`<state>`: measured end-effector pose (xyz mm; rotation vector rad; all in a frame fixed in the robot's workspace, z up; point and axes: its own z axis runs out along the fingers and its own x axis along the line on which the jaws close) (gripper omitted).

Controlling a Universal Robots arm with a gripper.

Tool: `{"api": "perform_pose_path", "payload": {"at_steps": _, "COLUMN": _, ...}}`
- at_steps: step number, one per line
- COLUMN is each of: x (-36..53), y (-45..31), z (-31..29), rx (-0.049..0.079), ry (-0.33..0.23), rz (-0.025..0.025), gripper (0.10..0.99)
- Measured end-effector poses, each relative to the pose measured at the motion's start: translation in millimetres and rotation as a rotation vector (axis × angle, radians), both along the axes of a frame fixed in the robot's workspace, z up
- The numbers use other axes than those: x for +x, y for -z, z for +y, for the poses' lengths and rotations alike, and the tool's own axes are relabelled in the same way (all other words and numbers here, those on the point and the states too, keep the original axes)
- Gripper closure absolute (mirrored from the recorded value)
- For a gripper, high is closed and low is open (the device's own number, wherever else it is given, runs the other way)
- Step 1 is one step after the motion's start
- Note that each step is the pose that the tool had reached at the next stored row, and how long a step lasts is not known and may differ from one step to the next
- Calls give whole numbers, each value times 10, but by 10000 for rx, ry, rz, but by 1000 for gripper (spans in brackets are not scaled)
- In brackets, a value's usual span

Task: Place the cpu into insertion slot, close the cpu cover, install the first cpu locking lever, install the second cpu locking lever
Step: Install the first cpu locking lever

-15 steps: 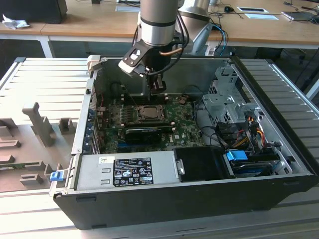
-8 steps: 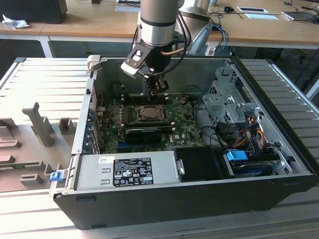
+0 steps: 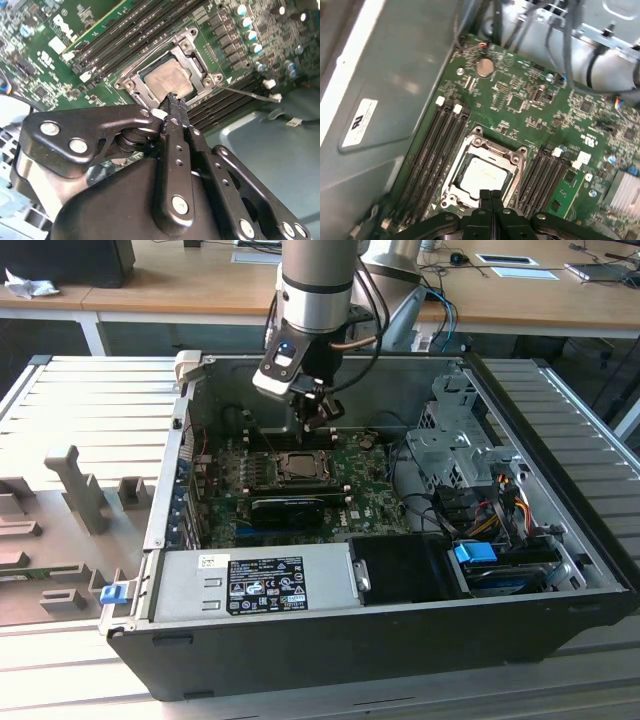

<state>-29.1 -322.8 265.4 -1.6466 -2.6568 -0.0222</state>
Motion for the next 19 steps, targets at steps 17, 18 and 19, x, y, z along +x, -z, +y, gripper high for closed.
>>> {"api": "perform_pose_path", "payload": {"at_steps": 17, "x": 0, "y": 0, "z": 0, "rx": 0, "ry": -2073, "rz": 0, "gripper": 980}}
{"api": "perform_pose_path", "payload": {"at_steps": 18, "x": 0, "y": 0, "z": 0, "rx": 0, "ry": -2163, "rz": 0, "gripper": 980}}
{"api": "perform_pose_path", "payload": {"at_steps": 19, "x": 0, "y": 0, "z": 0, "rx": 0, "ry": -2240, "rz": 0, "gripper": 980}}
